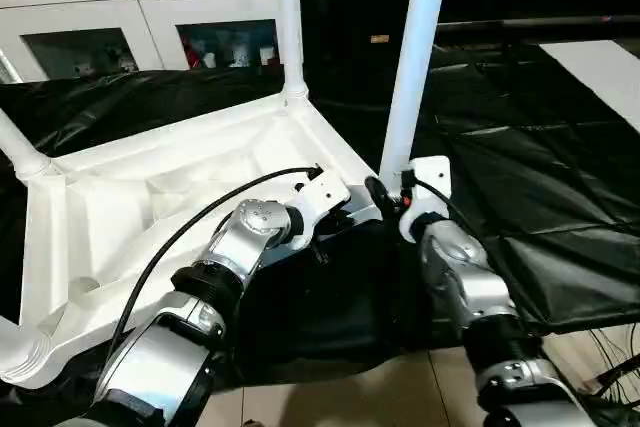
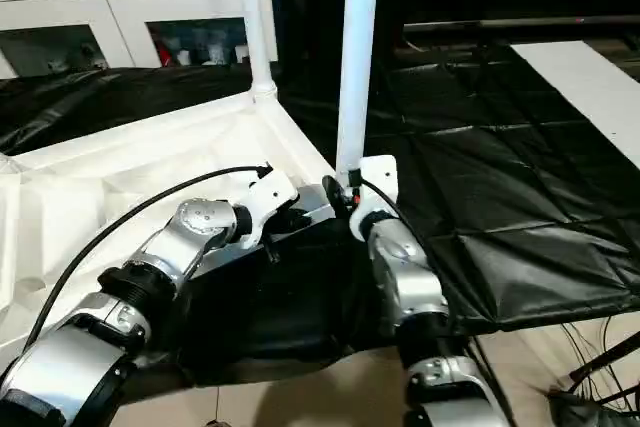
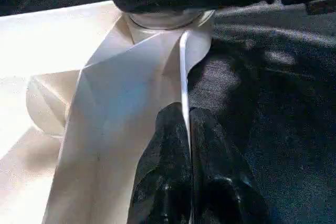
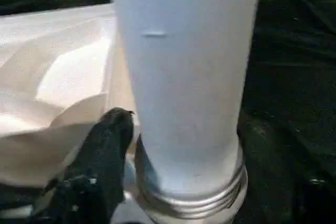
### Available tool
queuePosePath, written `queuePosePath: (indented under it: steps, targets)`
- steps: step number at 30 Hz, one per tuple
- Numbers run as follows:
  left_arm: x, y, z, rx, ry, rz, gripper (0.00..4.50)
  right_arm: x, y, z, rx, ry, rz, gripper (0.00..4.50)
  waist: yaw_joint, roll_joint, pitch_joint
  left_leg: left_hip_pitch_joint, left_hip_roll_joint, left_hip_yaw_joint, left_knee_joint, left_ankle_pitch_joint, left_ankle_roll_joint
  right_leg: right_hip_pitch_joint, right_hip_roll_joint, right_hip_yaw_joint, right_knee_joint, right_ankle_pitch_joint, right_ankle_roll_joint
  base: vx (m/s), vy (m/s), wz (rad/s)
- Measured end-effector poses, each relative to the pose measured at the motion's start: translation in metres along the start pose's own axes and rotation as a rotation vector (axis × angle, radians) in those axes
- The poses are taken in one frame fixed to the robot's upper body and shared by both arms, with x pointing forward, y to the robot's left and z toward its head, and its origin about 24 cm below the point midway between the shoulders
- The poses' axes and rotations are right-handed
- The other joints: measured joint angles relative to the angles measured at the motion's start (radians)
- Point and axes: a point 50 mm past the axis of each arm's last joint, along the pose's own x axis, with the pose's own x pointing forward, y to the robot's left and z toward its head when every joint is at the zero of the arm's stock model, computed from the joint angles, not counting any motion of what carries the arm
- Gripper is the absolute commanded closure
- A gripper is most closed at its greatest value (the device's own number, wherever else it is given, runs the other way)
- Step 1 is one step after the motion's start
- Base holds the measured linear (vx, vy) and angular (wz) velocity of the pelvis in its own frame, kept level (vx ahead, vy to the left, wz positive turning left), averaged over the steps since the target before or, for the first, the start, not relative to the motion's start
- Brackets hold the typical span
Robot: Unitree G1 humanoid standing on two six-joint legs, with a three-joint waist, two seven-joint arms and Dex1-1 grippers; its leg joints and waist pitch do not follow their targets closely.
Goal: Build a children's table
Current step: Rotate leg to tighten
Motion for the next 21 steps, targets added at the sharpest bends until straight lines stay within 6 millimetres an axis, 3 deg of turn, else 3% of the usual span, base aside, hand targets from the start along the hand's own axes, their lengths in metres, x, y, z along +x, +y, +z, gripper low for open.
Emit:
queuePosePath:
  steps: [6,13,17,21]
  targets:
    - [-0.005,0.002,-0.001,0.025,-0.007,-0.032,4.50,-0.033,-0.041,0.005,-0.207,0.084,0.291,1.03,0.015,0.001,0.001,-0.003,0.000,0.000,0.000,0.000,0.000,0.000,0.000,0.000,-0.002,0.000,0.000,0.000,0.000,0.00]
    - [-0.014,0.000,-0.006,0.045,-0.017,-0.119,4.50,-0.061,-0.063,0.009,-0.303,0.171,0.516,1.03,0.028,0.000,0.002,-0.004,0.002,0.000,0.000,0.000,0.001,-0.001,0.000,-0.001,-0.002,-0.001,0.001,0.000,0.000,0.00]
    - [-0.030,-0.010,-0.015,0.076,-0.023,-0.297,4.50,-0.066,-0.059,0.011,-0.324,0.191,0.638,1.03,0.036,0.001,0.001,-0.004,0.003,0.000,0.000,0.000,0.000,-0.001,0.000,-0.003,-0.001,-0.001,0.002,0.000,0.000,0.00]
    - [-0.034,-0.016,-0.015,0.115,-0.010,-0.394,4.50,-0.064,-0.047,0.007,-0.357,0.200,0.726,1.03,0.050,0.000,0.002,-0.006,0.001,0.001,0.003,-0.001,0.001,0.000,-0.001,0.000,-0.002,-0.001,0.001,0.000,0.000,0.00]
